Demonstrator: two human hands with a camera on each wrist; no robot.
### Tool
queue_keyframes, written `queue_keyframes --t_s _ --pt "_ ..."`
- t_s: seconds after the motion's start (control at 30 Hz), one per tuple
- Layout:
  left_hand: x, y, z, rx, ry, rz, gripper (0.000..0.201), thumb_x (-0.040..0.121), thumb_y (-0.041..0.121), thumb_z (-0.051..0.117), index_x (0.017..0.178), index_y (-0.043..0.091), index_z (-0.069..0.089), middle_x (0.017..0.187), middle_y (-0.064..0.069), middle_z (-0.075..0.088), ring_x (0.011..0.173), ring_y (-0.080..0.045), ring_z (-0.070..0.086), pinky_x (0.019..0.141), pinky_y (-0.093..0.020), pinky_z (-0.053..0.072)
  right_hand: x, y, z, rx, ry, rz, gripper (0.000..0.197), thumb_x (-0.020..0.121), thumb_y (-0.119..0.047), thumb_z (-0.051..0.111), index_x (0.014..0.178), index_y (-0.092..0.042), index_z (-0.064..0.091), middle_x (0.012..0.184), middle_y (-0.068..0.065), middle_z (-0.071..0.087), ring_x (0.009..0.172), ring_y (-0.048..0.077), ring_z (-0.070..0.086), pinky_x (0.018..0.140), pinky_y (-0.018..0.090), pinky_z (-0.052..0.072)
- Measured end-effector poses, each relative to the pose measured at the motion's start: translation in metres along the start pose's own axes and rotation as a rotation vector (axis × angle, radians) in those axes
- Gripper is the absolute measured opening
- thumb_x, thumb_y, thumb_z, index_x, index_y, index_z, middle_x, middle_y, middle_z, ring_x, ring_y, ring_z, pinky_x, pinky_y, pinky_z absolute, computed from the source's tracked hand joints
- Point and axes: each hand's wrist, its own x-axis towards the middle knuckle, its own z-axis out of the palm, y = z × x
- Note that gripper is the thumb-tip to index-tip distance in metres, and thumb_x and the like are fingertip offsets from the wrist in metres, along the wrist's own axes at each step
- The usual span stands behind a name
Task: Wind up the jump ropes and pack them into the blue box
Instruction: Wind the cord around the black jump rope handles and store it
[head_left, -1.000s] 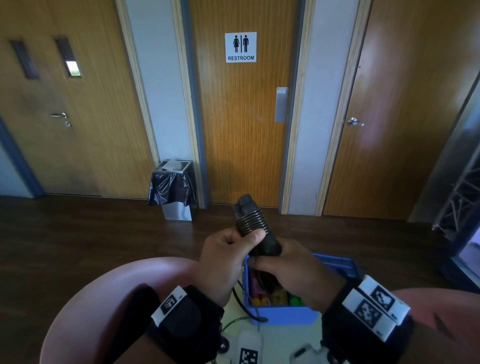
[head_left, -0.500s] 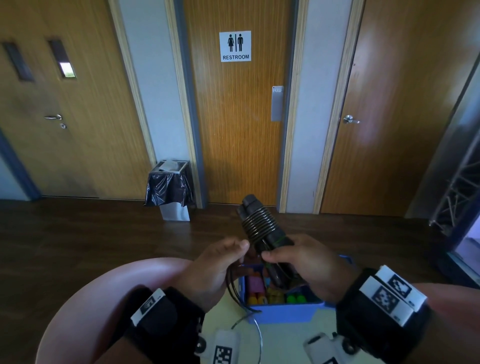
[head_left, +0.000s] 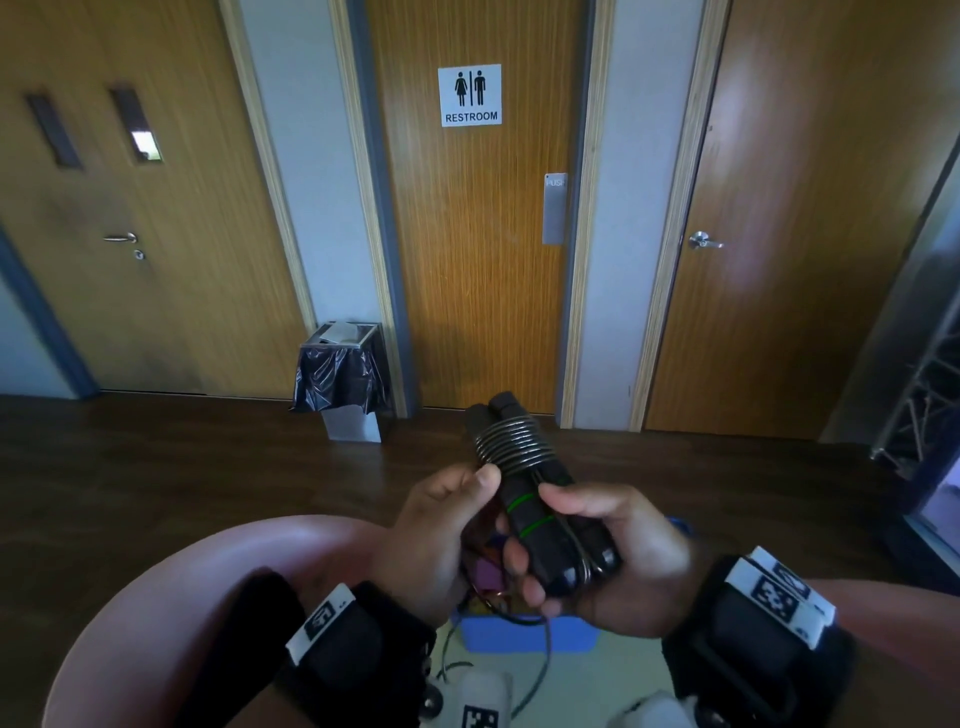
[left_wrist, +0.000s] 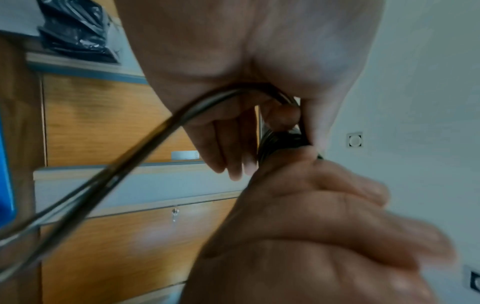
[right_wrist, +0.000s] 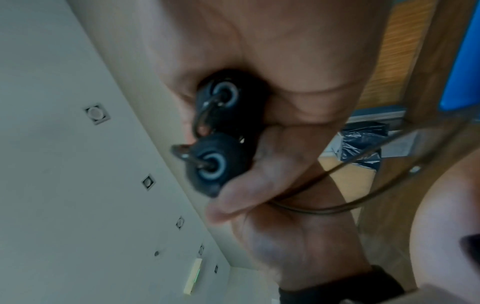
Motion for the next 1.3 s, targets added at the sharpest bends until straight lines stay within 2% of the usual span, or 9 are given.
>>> queue_keyframes --t_s 0.2,0.33,0.43,0.5,0.63,0.77,0.93,1.07,1.3 --pt "0.018 -0.016 0.055 0.046 0.142 0.021 0.053 0.084 0.036 0.071 0.066 -0.007 0.047 0.048 -0.019 0.052 0.036 -0.025 0.052 0.041 -0.026 0.043 -0.016 -0.016 -0.052 -0.067 -0.133 0.075 0.053 0.075 -0.048 0.074 0.104 -0.004 0.070 0.087 0.014 0.071 0.074 0.029 0.071 0.062 0.032 0.057" --pt "0.038 -0.034 0.066 0.232 0.376 0.095 0.075 0.075 0.050 0.077 0.086 -0.019 0.049 0.078 -0.040 0.059 0.071 -0.038 0.058 0.067 -0.061 0.052 -0.021 -0.032 -0.082 -0.298 0.056 0.153 0.048 0.074 -0.041 0.073 0.108 -0.007 0.069 0.093 0.015 0.071 0.083 0.033 0.069 0.076 0.046 0.059" --pt "0.050 -0.045 0.070 0.440 0.500 0.197 0.061 0.086 0.039 0.072 0.065 -0.008 0.040 0.061 -0.021 0.046 0.060 -0.022 0.044 0.060 -0.043 0.044 -0.021 -0.038 -0.097 -0.622 0.272 0.015 0.050 0.075 -0.034 0.083 0.120 -0.022 0.062 0.110 0.005 0.071 0.098 0.024 0.070 0.089 0.054 0.057" --pt "0.052 -0.050 0.084 0.553 0.562 0.226 0.055 0.091 0.030 0.069 0.061 -0.006 0.038 0.058 -0.013 0.040 0.056 -0.018 0.040 0.057 -0.034 0.038 -0.022 -0.043 -0.097 -0.896 0.247 -0.118 0.054 0.070 -0.039 0.087 0.116 -0.029 0.062 0.107 0.000 0.071 0.096 0.019 0.070 0.084 0.051 0.059" --pt "0.059 -0.069 0.110 0.650 0.552 0.227 0.051 0.088 0.033 0.069 0.054 0.014 0.037 0.054 0.000 0.037 0.055 -0.014 0.038 0.056 -0.034 0.035 -0.030 -0.044 -0.101 -1.090 0.123 -0.327 0.021 0.074 -0.002 0.078 0.081 -0.017 0.064 0.073 0.004 0.066 0.062 0.016 0.064 0.055 0.039 0.051" --pt "0.058 -0.084 0.117 0.700 0.508 0.121 0.060 0.077 0.061 0.070 0.053 0.017 0.038 0.056 -0.001 0.040 0.057 -0.017 0.041 0.059 -0.039 0.039 -0.044 -0.043 -0.122 -1.003 0.197 -0.104 0.017 0.071 0.004 0.066 0.072 -0.009 0.055 0.056 0.005 0.053 0.043 0.016 0.051 0.045 0.027 0.043" --pt "0.051 -0.101 0.130 0.485 0.420 0.116 0.055 0.077 0.048 0.073 0.065 -0.001 0.053 0.081 -0.017 0.053 0.077 -0.032 0.057 0.081 -0.050 0.049 -0.060 -0.042 -0.148 -0.764 0.148 0.078 0.022 0.066 0.008 0.063 0.068 -0.014 0.063 0.052 0.005 0.058 0.045 0.024 0.057 0.047 0.030 0.050" --pt "0.048 -0.110 0.139 0.480 0.354 0.139 0.042 0.077 0.046 0.069 0.056 0.011 0.059 0.085 -0.003 0.057 0.085 -0.020 0.059 0.083 -0.044 0.045 -0.070 -0.030 -0.169 -0.362 -0.064 0.163 0.048 0.044 -0.003 0.072 0.090 -0.001 0.057 0.063 0.012 0.061 0.049 0.027 0.061 0.047 0.030 0.052" --pt "0.042 -0.119 0.152 0.484 0.351 0.056 0.046 0.073 0.048 0.073 0.055 0.012 0.054 0.080 -0.008 0.053 0.078 -0.031 0.059 0.082 -0.063 0.046 -0.096 -0.017 -0.186 0.041 -0.409 0.134 0.048 0.057 -0.021 0.067 0.103 -0.008 0.060 0.077 0.012 0.053 0.060 0.025 0.057 0.062 0.031 0.051"
